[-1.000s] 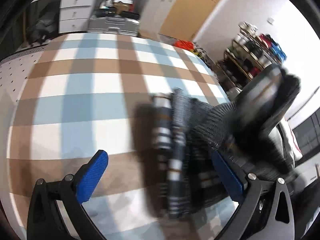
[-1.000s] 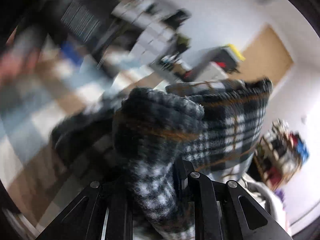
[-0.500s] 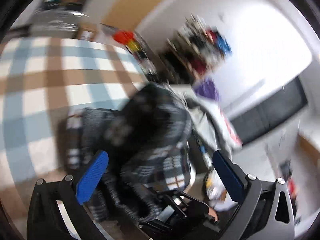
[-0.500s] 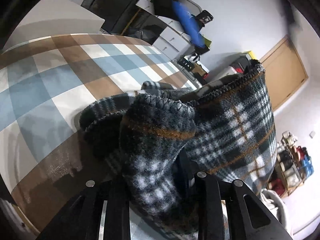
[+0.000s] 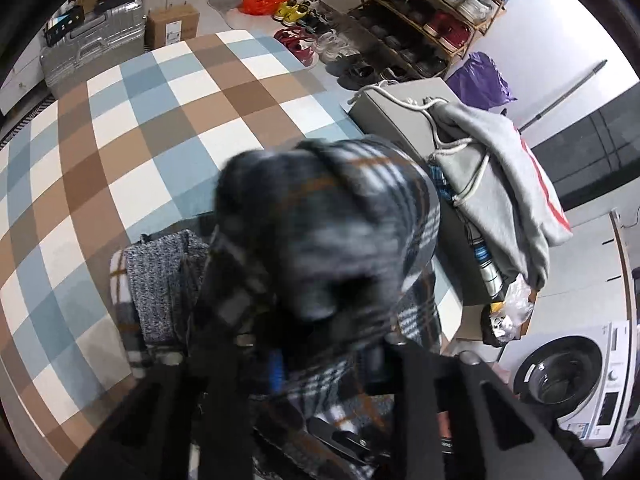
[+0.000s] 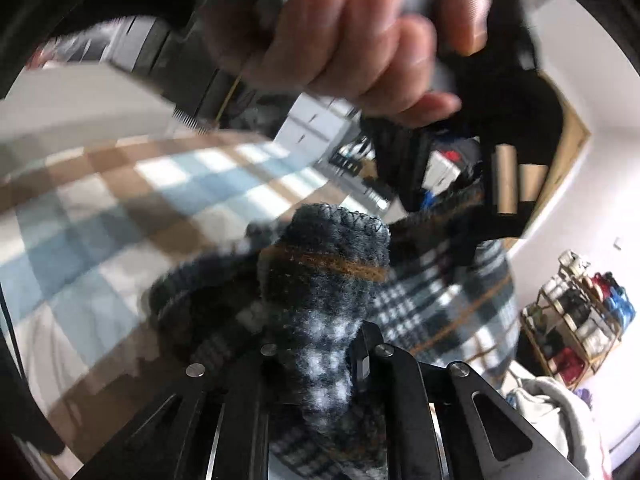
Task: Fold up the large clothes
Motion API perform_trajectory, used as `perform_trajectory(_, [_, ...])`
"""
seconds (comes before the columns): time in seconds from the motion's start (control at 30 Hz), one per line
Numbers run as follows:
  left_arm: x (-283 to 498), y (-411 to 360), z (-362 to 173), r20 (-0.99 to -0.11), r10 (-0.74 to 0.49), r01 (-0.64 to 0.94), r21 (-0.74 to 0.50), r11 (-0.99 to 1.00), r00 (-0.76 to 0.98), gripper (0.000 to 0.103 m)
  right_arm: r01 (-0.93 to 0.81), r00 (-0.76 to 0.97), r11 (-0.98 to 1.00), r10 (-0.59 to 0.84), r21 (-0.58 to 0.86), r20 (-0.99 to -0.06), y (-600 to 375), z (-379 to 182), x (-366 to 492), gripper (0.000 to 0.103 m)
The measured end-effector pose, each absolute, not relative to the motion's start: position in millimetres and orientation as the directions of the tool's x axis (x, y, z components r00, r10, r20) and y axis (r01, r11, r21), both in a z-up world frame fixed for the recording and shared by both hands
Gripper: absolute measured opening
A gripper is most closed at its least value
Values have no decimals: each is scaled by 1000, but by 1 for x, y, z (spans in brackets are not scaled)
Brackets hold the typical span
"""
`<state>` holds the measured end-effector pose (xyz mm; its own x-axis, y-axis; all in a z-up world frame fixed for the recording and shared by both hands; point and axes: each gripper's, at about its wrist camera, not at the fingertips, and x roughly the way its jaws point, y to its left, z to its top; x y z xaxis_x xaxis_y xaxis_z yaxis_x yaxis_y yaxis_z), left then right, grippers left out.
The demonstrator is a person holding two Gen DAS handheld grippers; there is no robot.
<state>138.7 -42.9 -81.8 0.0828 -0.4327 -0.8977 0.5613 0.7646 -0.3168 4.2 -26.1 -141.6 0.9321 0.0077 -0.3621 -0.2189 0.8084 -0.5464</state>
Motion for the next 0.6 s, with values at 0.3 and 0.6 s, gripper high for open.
perform_trajectory(0.3, [150, -19, -76, -942, -328, 548, -238, 802, 72, 12, -328, 901, 796, 102, -509, -421, 18, -134, 14, 14])
perform_trajectory(0.6, [197, 29, -120, -924, -383, 398, -348, 849, 10, 10, -450, 721, 861, 192, -238, -666, 25, -149, 62, 34])
